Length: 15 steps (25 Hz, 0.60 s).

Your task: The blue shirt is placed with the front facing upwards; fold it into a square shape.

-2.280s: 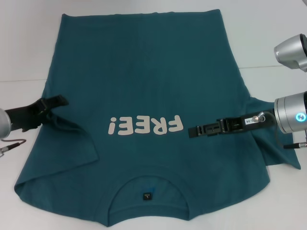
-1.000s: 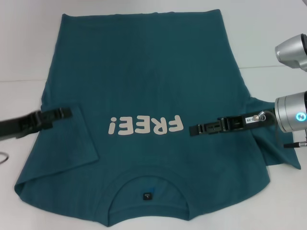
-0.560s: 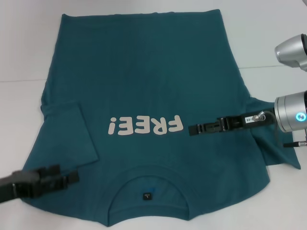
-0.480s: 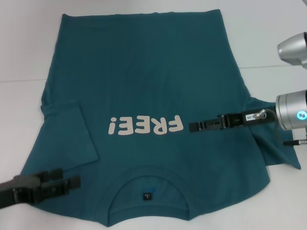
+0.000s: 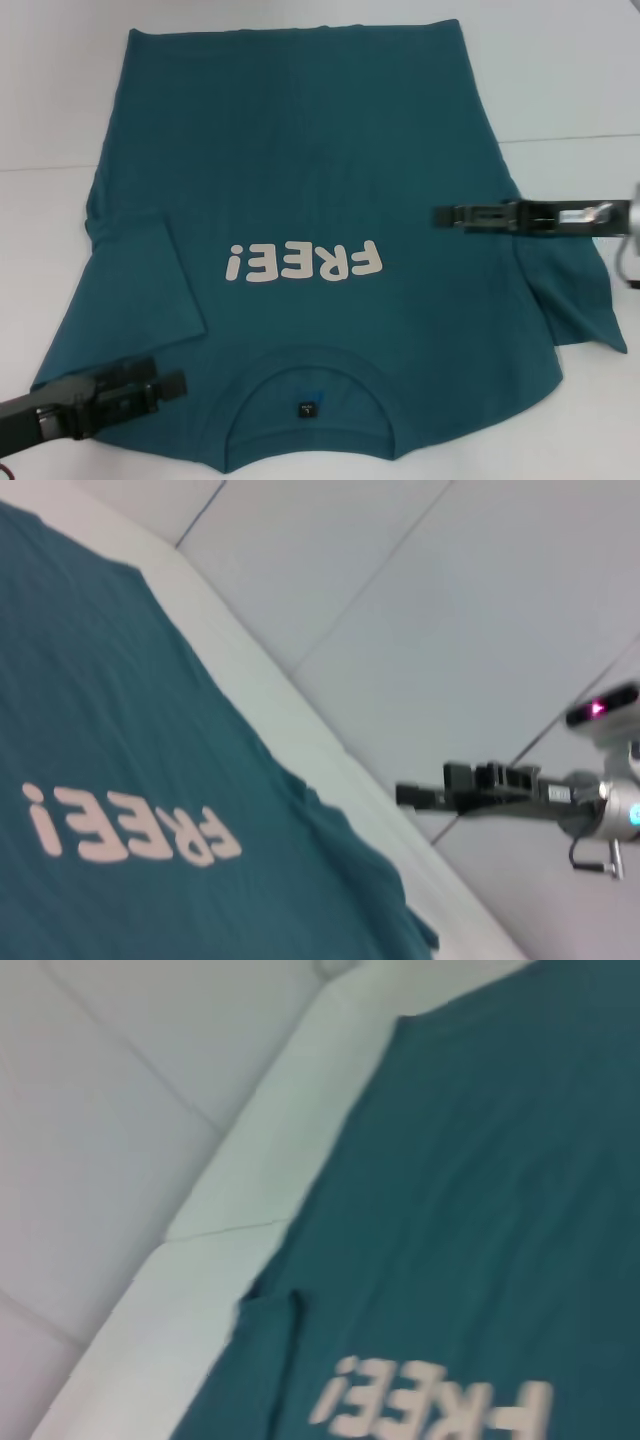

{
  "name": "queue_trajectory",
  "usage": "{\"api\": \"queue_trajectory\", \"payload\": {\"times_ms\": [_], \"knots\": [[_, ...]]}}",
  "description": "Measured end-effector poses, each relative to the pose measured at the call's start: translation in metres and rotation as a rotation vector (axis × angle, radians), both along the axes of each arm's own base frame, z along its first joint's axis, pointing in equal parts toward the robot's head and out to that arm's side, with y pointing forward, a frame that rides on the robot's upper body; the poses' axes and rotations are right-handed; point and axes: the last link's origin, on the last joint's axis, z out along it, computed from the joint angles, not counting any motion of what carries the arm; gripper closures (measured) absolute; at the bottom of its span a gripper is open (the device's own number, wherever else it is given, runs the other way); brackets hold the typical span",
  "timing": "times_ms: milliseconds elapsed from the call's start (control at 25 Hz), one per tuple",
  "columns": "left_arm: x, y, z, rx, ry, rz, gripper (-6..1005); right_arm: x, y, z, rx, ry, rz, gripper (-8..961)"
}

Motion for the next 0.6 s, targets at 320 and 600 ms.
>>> {"api": "queue_trajectory", "payload": {"times_ms": [320,600], "knots": [[-0.003,0.001,0.003,0.04,-0.043,0.037,82,0.039,-0.011,0.069,0.03,-0.021,-0.181,36],[-0.004,0.0,0.003,0.043,-0.042,0.042,82,0.067,-0.02,0.097,0.048,-0.153,-0.338,36]]}}
